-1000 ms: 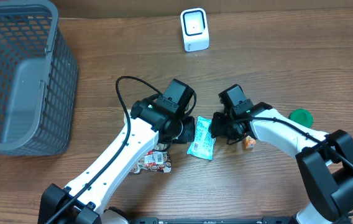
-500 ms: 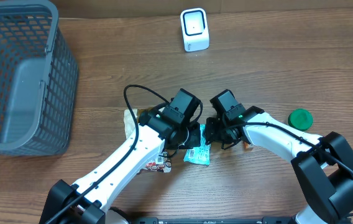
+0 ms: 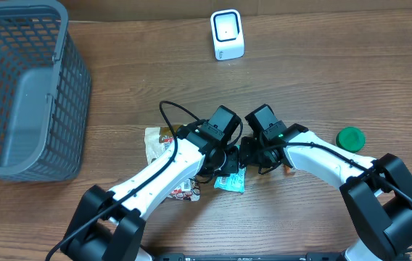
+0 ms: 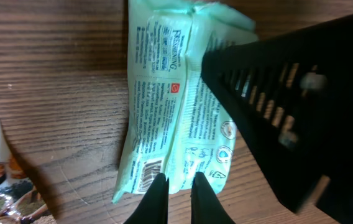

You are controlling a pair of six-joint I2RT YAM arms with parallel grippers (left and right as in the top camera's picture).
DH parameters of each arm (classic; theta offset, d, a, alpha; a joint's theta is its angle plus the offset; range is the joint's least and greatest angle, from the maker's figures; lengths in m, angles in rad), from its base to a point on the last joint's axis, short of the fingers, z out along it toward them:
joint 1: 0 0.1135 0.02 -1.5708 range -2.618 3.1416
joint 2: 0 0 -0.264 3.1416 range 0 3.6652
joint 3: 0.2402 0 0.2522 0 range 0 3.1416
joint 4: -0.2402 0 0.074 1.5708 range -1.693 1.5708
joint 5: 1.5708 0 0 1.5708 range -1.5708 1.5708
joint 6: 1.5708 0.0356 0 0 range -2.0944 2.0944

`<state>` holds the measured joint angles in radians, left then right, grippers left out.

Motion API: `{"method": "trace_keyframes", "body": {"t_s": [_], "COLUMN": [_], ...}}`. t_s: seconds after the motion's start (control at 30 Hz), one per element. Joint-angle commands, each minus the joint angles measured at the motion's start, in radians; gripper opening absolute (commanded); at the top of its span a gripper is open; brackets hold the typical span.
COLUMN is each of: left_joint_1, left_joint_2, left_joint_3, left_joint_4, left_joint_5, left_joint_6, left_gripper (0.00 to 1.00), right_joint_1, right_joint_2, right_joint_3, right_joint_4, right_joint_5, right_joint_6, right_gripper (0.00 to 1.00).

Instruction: Scan the item barcode

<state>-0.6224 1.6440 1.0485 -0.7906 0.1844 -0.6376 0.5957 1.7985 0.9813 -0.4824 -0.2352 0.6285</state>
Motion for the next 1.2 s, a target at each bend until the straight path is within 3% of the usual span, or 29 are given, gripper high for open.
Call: {"method": "trace_keyframes", "body": {"t_s": [0.0, 0.37, 0.57, 0.77, 1.03, 1.07, 1.17], "left_joint_1": [-0.006, -0.006, -0.005, -0.004, 0.002, 0.004, 0.029], "left_joint_2": [0.010, 0.010, 0.009, 0.009, 0.021, 0.022, 0.022], "left_joint_3": [-0.006, -0.006, 0.058, 0.134, 0.132, 0.132, 0.132], "left_joint_4": [0.005, 0.022, -0.029, -0.088, -0.158, -0.173, -0.204], "left_joint_5": [0.024, 0.016, 0.006, -0.064, -0.137, -0.179, -0.219], "left_joint_6": [-0.013, -0.012, 0.126, 0.115, 0.050, 0.037, 0.016], "left_gripper": [0.07, 0.08, 0.08, 0.13, 0.10, 0.09, 0.10], "right_joint_1": [0.006, 0.006, 0.006, 0.006, 0.006, 0.006, 0.003], "right_joint_2": [0.031, 0.046, 0.046, 0.046, 0.046, 0.046, 0.046], "right_joint_3": [-0.014, -0.014, -0.014, -0.014, -0.014, -0.014, -0.014], "right_joint_4": [0.003, 0.023, 0.021, 0.024, 0.024, 0.024, 0.021], "right_joint_5": [0.025, 0.025, 0.025, 0.025, 0.026, 0.025, 0.025], "right_joint_6": [0.001, 0.000, 0.000, 0.000, 0.000, 0.000, 0.001], "right_gripper": [0.37, 0.37, 0.43, 0.43, 0.43, 0.42, 0.28]}}
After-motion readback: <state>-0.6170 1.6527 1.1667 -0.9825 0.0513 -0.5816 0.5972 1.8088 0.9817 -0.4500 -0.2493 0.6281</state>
